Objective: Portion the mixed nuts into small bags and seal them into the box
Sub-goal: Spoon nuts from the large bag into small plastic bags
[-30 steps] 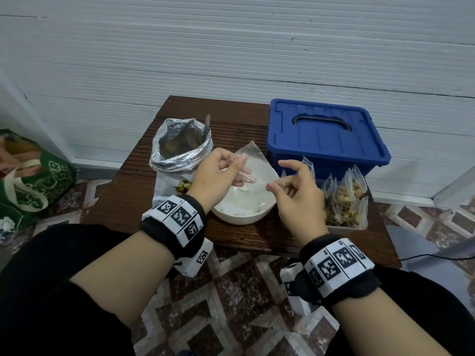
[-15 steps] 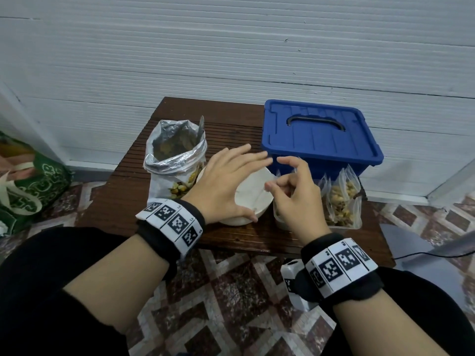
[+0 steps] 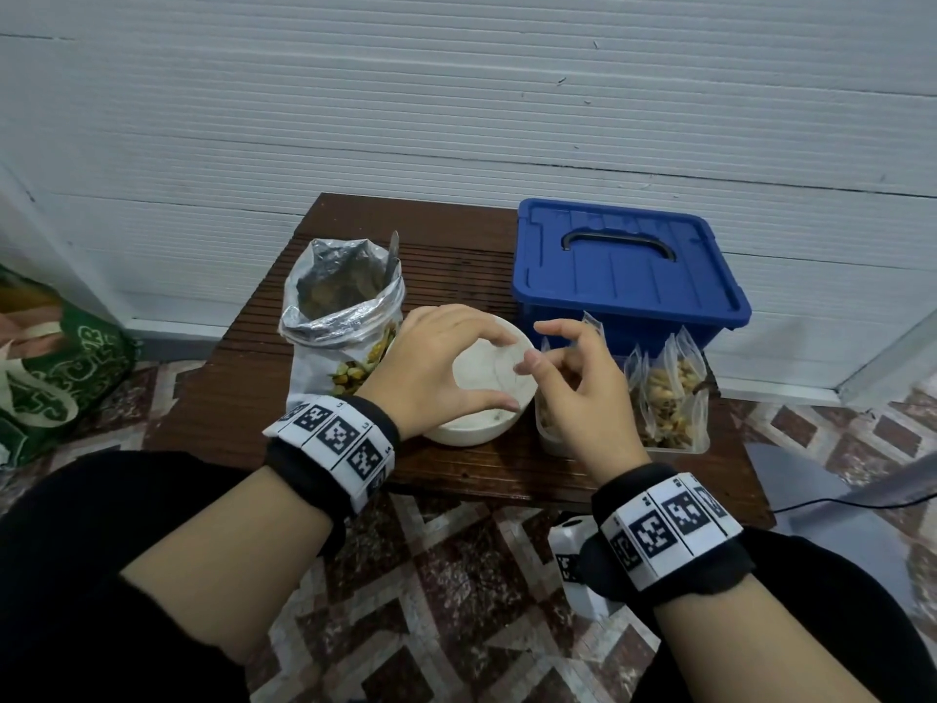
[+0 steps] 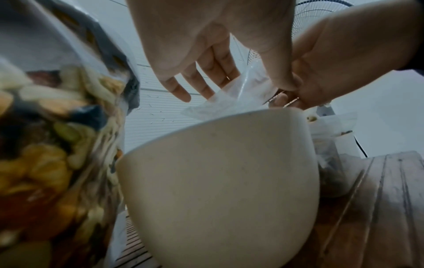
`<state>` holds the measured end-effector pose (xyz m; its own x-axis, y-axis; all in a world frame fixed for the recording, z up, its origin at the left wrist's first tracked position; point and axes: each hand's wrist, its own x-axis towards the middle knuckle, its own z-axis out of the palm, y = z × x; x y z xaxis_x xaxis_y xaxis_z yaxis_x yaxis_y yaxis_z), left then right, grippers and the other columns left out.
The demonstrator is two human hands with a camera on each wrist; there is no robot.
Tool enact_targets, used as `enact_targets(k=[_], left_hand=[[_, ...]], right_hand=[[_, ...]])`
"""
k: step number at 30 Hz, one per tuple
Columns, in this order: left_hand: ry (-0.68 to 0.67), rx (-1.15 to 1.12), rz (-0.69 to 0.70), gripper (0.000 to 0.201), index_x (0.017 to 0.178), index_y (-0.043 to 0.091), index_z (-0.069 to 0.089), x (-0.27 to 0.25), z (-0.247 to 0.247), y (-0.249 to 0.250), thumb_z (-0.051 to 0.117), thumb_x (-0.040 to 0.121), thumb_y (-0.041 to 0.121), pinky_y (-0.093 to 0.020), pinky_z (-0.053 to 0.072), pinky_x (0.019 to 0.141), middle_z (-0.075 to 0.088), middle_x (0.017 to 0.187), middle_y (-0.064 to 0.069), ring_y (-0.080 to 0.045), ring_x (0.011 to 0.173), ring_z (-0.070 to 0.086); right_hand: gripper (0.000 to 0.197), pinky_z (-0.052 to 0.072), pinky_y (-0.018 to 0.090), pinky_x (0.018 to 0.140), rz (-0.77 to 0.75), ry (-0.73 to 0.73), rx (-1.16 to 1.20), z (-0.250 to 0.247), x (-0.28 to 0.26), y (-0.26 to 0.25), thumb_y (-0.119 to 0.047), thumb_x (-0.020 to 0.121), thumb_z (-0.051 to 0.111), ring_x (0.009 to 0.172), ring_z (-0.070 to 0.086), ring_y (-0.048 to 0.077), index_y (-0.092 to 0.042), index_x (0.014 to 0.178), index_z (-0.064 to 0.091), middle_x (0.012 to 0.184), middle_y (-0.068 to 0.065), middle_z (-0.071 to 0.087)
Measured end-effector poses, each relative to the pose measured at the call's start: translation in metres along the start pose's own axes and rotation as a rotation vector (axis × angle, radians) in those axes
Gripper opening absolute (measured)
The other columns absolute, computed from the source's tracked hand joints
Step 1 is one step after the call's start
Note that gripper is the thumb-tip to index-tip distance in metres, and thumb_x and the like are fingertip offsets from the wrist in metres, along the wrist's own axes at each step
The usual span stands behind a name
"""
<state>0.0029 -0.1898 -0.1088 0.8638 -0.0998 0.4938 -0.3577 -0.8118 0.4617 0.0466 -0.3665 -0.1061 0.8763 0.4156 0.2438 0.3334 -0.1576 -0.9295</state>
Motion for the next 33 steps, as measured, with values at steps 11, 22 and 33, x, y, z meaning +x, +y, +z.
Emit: enact_targets(k=[11,22,33], left_hand=[[0.187,-0.192,-0.15,0.042,0.096,0.019,0.073,0.008,-0.019,0.013,0.083,0.063,0.043,-0.021,0.048,0.088,0.069,0.096,0.013,0.0,0.095,0.062],[0.394,-0.235,-0.3,0.046,0.104,0.029,0.067,0.028,-0.106,0.021,0.08,0.062,0.044,-0.005,0.043,0.081,0.065,0.097,0.022,0.013,0.093,0.058],[0.34,0.107,-0.7,0.034,0.085,0.044,0.058,0.004,-0.145,-0.064,0.078,0.062,0.06,-0.048,0.043,0.099,0.06,0.087,0.023,-0.011,0.098,0.061]], right_hand=[[0.02,0.044,0.012,0.066,-0.044,0.05,-0.062,-0.008,0.003,-0.015,-0.02,0.092,0.061,0.075,0.061,0.011,-0.031,0.108,0.056,0.082,-0.001,0.068],[0.013,0.04,0.006,0.062,-0.077,0.022,-0.139,0.024,0.052,-0.066,-0.025,0.094,0.057,0.076,0.058,0.008,-0.022,0.106,0.061,0.082,0.003,0.066],[0.035,0.033,0.013,0.06,-0.015,-0.12,-0.347,0.084,0.093,-0.08,-0.038,0.091,0.06,0.079,0.055,0.005,-0.014,0.118,0.064,0.088,-0.005,0.062]])
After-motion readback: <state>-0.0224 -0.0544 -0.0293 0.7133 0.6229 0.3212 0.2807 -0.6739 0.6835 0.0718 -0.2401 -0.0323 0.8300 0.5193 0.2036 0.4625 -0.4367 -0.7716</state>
